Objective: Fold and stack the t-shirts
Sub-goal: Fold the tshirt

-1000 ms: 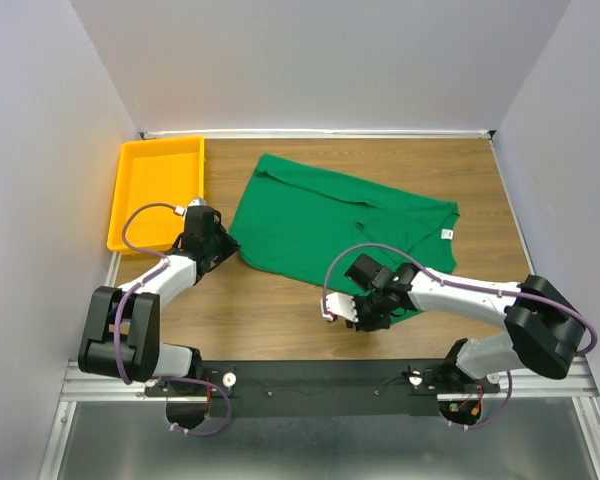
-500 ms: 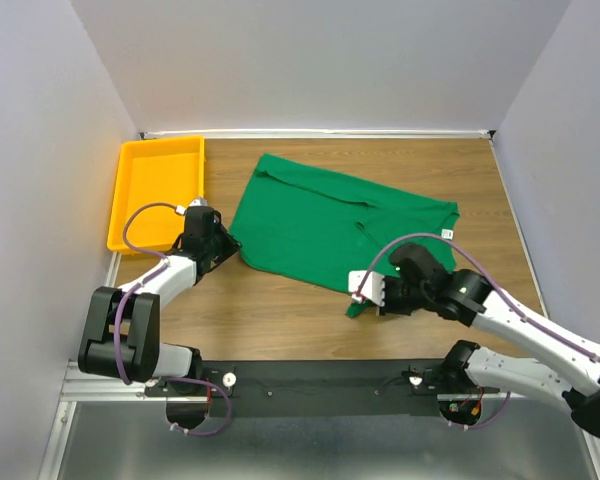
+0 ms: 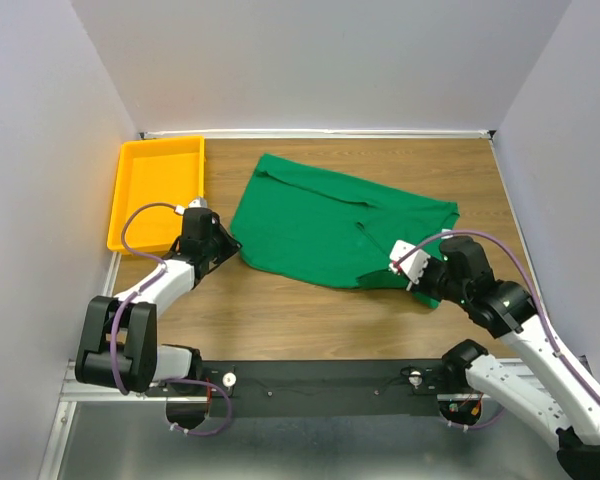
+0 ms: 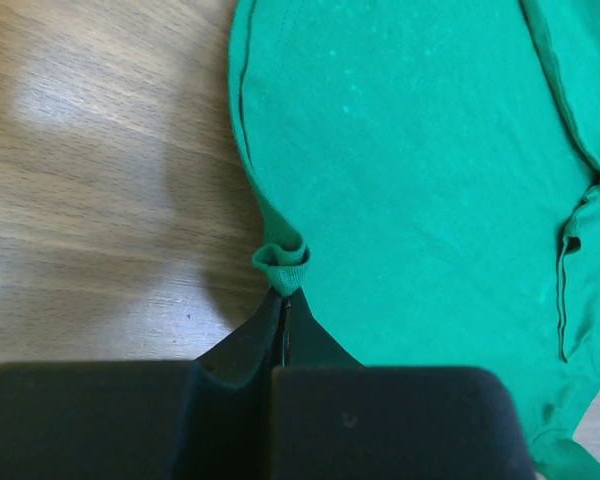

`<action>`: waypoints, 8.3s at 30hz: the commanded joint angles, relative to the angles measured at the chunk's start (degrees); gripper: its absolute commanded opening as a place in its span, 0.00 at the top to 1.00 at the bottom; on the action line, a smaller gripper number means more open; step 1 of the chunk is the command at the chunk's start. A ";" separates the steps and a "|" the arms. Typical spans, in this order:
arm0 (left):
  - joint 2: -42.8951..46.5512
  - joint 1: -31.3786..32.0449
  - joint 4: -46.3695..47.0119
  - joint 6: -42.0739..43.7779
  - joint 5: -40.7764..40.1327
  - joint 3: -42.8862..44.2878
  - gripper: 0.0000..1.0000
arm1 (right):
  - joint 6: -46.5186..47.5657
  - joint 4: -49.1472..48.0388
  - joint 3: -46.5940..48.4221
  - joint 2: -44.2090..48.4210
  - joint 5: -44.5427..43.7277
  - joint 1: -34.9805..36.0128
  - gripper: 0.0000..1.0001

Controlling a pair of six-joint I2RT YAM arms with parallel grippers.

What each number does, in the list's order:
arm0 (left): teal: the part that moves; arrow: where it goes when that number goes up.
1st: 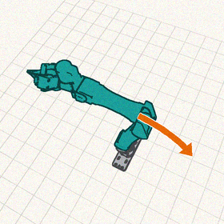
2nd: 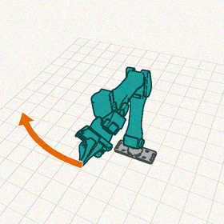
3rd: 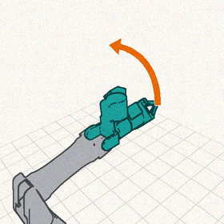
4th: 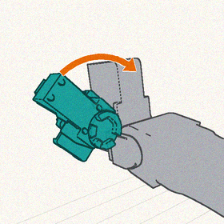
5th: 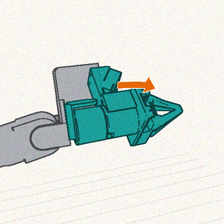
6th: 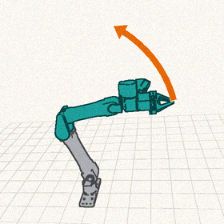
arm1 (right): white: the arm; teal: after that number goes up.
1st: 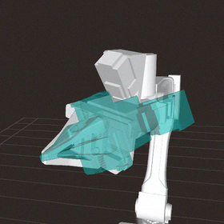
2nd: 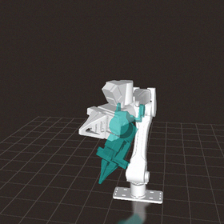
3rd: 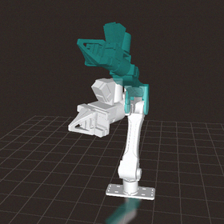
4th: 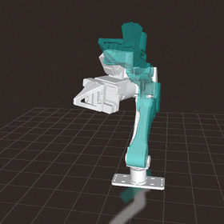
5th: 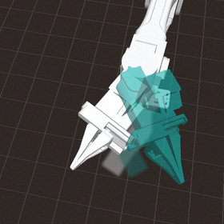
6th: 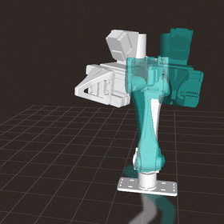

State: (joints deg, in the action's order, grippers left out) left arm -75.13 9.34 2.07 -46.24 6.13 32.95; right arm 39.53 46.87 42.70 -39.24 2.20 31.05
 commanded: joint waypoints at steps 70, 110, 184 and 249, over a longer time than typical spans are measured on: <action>-32.01 -1.61 -11.38 3.17 -1.30 37.36 1.00 | 0.02 -26.65 0.72 -12.78 -16.17 -13.55 0.99; -37.19 -1.61 -12.26 5.63 0.55 44.13 1.00 | 0.55 -35.53 4.76 -28.43 -5.27 -23.14 0.99; 18.62 -12.60 -4.97 29.45 21.38 11.08 0.23 | 31.84 -5.91 -10.97 -14.63 26.55 -22.87 0.97; 19.59 -12.68 -4.35 29.71 22.61 11.26 0.24 | -10.26 -18.40 9.60 -46.45 18.28 -22.96 0.87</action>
State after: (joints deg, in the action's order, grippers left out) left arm -56.16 -3.31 -2.83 -17.15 26.92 44.47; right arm 29.67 29.17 50.48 -87.50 21.28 8.49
